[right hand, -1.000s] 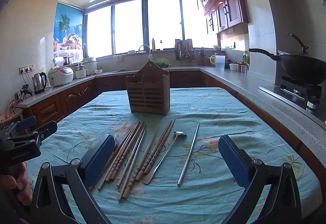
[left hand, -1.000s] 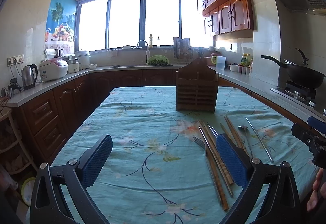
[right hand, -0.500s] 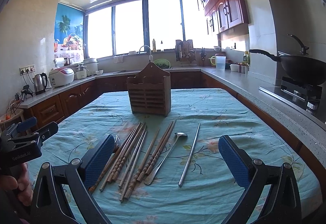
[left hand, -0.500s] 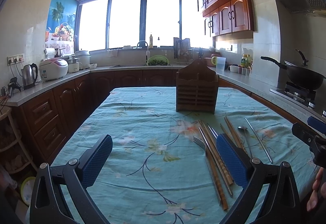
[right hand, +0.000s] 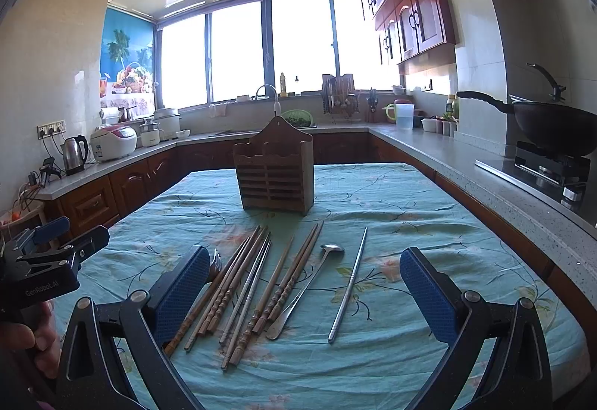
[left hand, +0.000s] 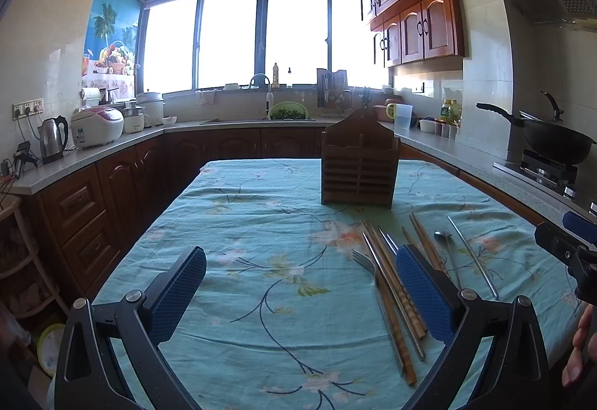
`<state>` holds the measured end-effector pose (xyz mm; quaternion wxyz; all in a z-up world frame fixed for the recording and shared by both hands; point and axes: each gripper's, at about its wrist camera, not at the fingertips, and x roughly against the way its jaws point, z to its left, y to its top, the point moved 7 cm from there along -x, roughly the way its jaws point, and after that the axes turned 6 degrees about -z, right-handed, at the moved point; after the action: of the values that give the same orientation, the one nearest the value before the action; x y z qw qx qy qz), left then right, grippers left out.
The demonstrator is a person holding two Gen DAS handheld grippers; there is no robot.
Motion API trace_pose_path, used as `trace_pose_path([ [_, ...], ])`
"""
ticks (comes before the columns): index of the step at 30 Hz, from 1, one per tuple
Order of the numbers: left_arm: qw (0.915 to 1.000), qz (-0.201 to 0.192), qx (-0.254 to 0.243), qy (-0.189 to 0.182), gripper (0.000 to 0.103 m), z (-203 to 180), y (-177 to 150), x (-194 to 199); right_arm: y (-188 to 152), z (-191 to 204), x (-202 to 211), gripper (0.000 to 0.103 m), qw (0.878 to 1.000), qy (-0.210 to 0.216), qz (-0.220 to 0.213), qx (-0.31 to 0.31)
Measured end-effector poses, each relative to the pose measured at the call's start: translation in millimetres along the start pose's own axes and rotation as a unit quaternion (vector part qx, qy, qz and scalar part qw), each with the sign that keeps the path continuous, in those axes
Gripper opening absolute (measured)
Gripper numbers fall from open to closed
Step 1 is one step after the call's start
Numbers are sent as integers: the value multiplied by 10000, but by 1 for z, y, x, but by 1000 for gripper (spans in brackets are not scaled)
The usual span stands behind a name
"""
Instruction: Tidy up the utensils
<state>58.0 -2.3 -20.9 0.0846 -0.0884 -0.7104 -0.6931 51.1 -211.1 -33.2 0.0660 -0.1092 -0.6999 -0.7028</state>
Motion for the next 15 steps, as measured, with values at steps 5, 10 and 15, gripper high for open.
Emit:
trace_pose_path([
  [5, 10000, 0, 8, -4, 102, 0, 0, 0, 0, 0, 0, 102, 10000, 1, 0, -1],
  [10, 10000, 0, 10, -1, 102, -1, -1, 0, 0, 0, 0, 103, 10000, 2, 2, 1],
  [15, 9999, 71, 83, -60, 102, 0, -2, -2, 2, 1, -1, 103, 10000, 32, 24, -22],
])
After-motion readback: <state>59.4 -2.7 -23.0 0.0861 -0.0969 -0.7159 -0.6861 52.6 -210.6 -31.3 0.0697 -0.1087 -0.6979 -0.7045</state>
